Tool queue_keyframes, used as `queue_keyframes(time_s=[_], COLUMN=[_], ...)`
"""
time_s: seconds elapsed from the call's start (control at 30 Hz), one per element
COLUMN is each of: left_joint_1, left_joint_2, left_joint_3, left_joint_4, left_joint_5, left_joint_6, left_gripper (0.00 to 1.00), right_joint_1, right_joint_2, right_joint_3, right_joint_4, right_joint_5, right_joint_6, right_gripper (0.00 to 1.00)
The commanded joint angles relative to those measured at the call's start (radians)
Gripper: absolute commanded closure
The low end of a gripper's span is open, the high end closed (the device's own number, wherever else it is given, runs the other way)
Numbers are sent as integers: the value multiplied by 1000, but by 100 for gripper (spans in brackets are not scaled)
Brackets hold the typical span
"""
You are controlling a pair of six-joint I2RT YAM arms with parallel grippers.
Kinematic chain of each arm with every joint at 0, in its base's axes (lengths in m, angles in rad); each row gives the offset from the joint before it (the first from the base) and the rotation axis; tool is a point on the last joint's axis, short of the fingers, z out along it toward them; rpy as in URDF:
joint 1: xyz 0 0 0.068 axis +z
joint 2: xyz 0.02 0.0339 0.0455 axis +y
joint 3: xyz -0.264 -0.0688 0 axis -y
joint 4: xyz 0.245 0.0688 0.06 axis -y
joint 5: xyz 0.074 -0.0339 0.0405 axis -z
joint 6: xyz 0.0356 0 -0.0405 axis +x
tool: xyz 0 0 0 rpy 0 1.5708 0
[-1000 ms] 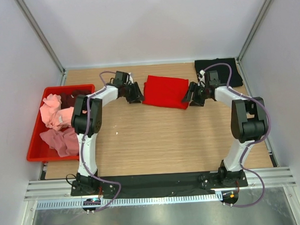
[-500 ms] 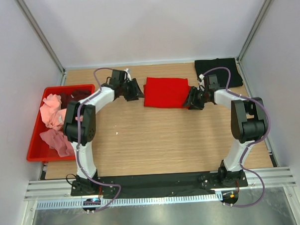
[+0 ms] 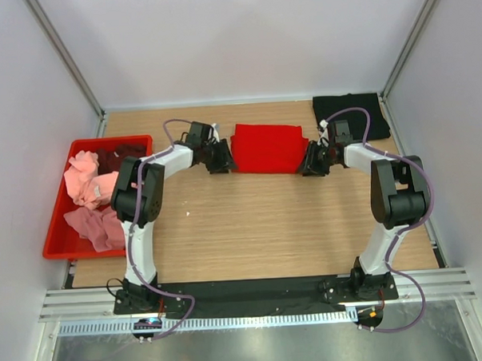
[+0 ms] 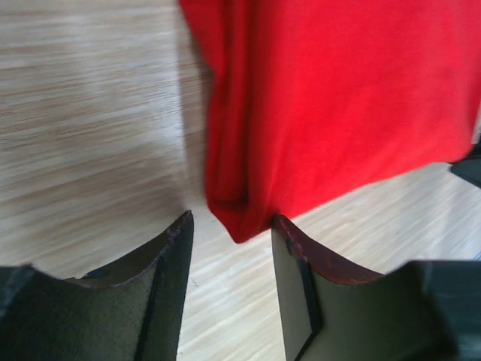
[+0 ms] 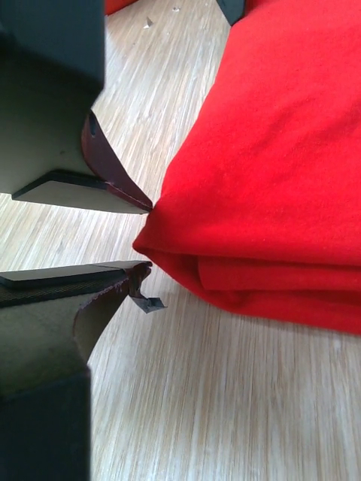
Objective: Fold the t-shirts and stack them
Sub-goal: Fold the tshirt
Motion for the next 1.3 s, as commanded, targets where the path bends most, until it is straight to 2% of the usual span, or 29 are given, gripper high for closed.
queue_keyframes(time_s=[0.0,0.03,0.07,0.1,0.17,0.2,0.37,0.53,0.77,0.8,0.9,0.93,1.03,1.13,1.2,1.27], left_joint_1=[1,2,2,1,1,2,1,1,1,2,1,2,1,2,-2,-6], left_joint_2=[23,27,30,31,36,34,-7,-55,-104,-108,-131,-139,-171,-211,-210,-181], left_joint_3=[31,31,30,27,23,22,-42,-65,-63,-58,-50,-49,-15,39,89,128], left_joint_4=[7,7,9,9,5,-4,-14,-103,-158,-186,-227,-240,-309,-314,-243,-152], left_joint_5=[20,18,18,15,8,-1,-51,-136,-117,-112,-107,-109,-150,-118,-62,56], left_joint_6=[21,21,21,17,12,9,-11,-9,-8,-9,-14,-17,-8,-18,-37,-80], left_gripper=[55,57,61,77,93,100,100,100,100,92,76,74,66,64,64,63], right_joint_1=[-1,-3,-4,-3,-1,-3,-3,-3,-1,-3,-1,-3,-3,-4,-9,-23], right_joint_2=[-9,0,3,8,14,11,-24,-86,-145,-147,-179,-205,-243,-270,-267,-223], right_joint_3=[15,15,16,15,13,9,-40,-112,-174,-171,-181,-183,-148,-77,-16,18], right_joint_4=[4,6,6,7,-14,-20,-31,-53,-37,-42,-47,-51,-144,-253,-263,-193], right_joint_5=[18,18,19,21,42,50,90,193,199,190,158,156,125,151,89,23], right_joint_6=[-32,-30,-32,-36,-53,-68,-61,-64,-52,-52,-29,-24,-12,1,-6,-1], right_gripper=[62,64,75,84,99,99,99,99,99,99,82,67,55,51,53,67])
